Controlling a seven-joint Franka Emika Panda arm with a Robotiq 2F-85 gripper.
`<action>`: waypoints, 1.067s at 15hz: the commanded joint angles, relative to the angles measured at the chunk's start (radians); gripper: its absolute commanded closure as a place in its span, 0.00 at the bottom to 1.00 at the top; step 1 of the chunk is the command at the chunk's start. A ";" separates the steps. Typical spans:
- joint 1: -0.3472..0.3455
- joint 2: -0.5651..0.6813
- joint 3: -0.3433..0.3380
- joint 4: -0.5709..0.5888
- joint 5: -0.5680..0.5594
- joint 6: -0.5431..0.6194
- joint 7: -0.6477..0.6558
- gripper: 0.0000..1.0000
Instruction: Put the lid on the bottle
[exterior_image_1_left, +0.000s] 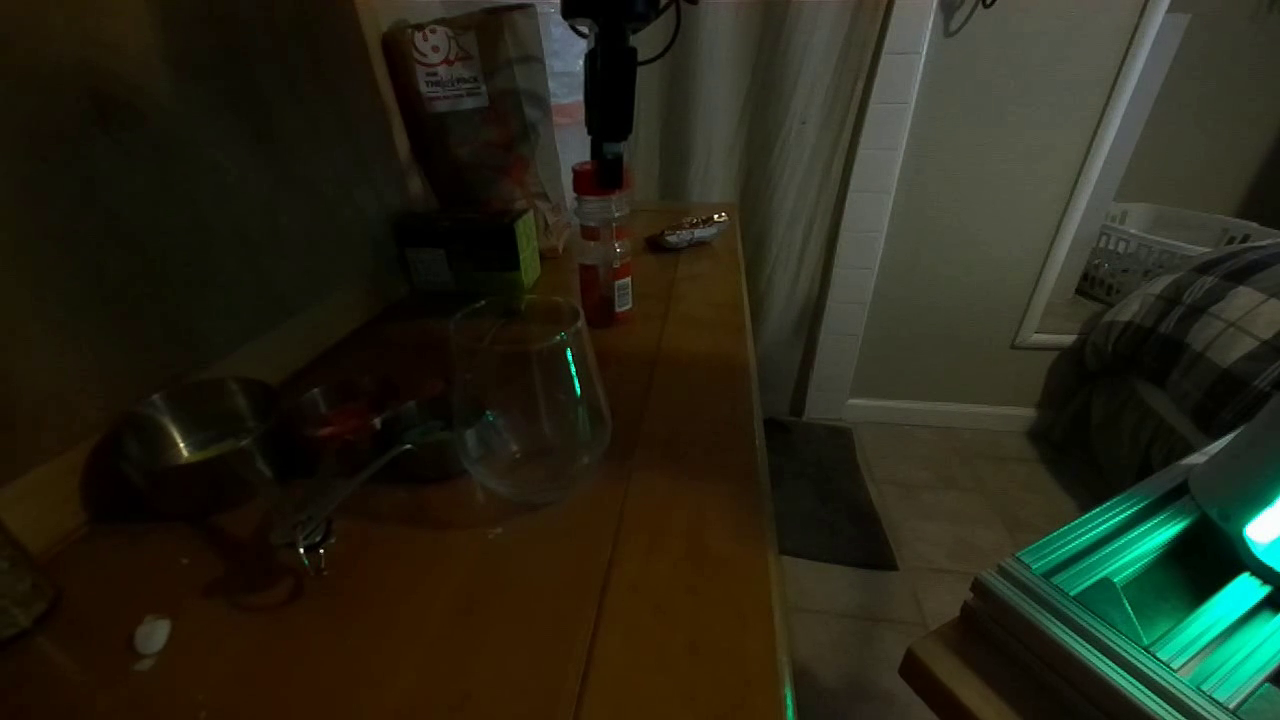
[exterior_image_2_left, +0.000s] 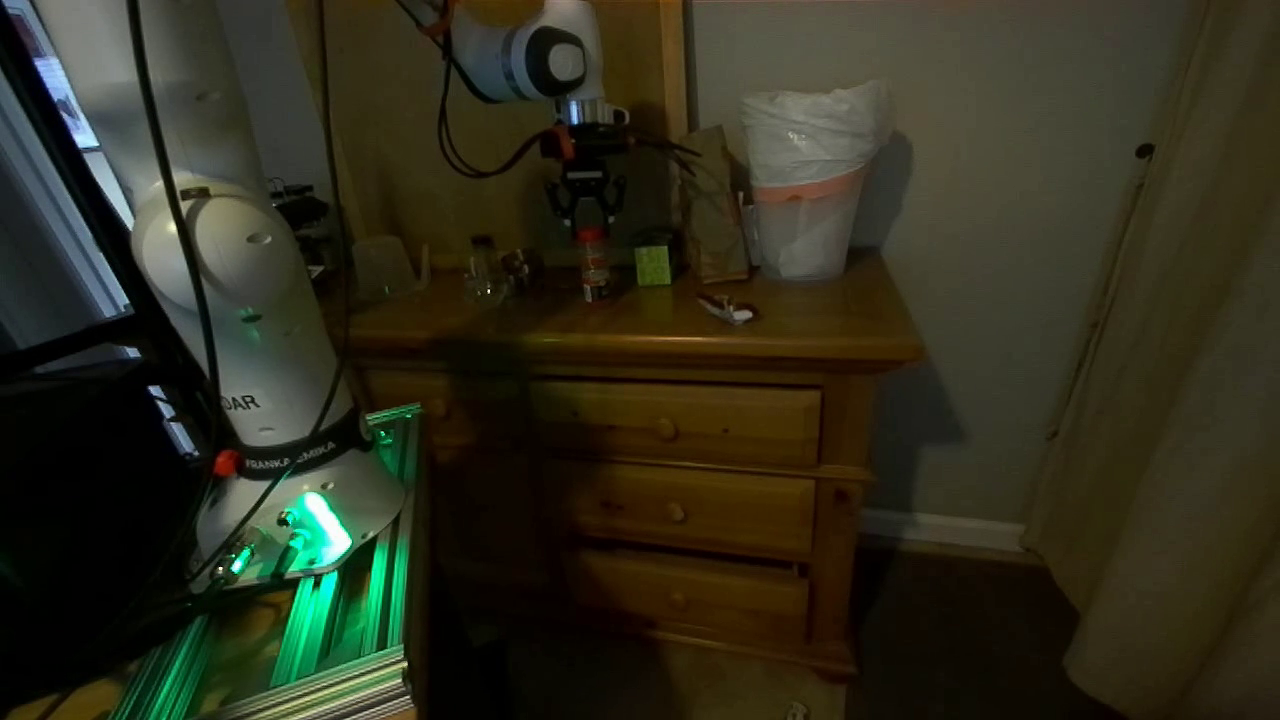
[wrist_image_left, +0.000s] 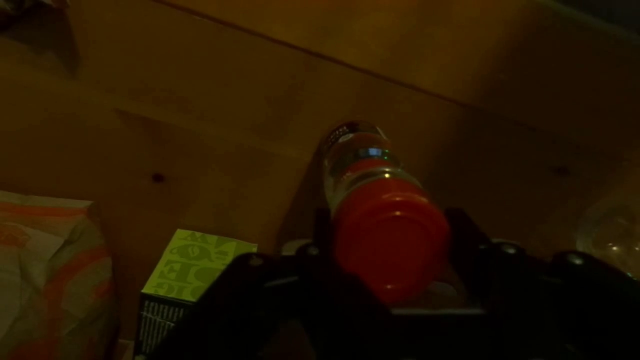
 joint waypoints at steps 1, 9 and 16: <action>-0.014 0.015 0.012 0.025 -0.015 -0.024 0.006 0.67; -0.022 0.036 0.012 0.034 -0.001 -0.017 -0.006 0.67; -0.021 0.047 0.015 0.051 -0.005 -0.068 0.001 0.67</action>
